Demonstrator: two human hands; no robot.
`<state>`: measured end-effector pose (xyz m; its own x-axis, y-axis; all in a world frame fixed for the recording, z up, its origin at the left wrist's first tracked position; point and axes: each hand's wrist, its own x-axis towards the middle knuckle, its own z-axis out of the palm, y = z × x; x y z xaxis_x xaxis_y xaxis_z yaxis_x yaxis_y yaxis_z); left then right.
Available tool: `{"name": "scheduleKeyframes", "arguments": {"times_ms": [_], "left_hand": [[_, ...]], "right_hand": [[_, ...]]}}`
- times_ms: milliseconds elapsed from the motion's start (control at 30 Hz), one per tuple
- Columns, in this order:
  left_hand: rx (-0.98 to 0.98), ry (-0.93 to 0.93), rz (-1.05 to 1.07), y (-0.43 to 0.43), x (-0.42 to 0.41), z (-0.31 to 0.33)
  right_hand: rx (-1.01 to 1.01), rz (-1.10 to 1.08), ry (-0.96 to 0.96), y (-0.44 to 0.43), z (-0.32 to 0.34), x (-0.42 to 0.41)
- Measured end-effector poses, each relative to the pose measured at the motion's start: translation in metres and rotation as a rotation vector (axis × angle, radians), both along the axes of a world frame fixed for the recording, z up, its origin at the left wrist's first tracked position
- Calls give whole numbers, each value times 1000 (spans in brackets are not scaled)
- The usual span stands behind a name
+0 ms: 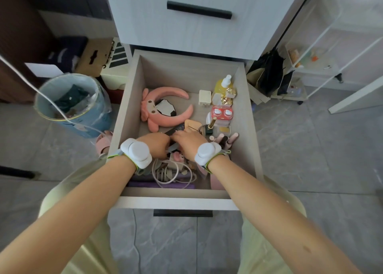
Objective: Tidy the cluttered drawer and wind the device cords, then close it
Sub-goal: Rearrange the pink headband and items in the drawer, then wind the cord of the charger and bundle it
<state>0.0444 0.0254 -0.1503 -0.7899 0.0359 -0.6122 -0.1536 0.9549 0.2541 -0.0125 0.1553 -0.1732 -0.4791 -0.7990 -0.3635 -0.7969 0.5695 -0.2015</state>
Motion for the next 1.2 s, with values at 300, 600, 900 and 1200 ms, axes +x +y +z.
{"name": "scheduleKeyframes", "arguments": {"times_ms": [300, 600, 900, 1200], "left_hand": [[-49, 197, -48, -3, -2, 1], [14, 613, -71, 0, -4, 8], [19, 260, -115, -4, -3, -2], [122, 1, -138, 9, -5, -23]], "right_hand": [[71, 30, 60, 0, -3, 0], [-74, -216, 127, -1, 19, 2], [-119, -441, 213, 3, 41, 3], [-205, -418, 224, 34, 73, -6]]}}
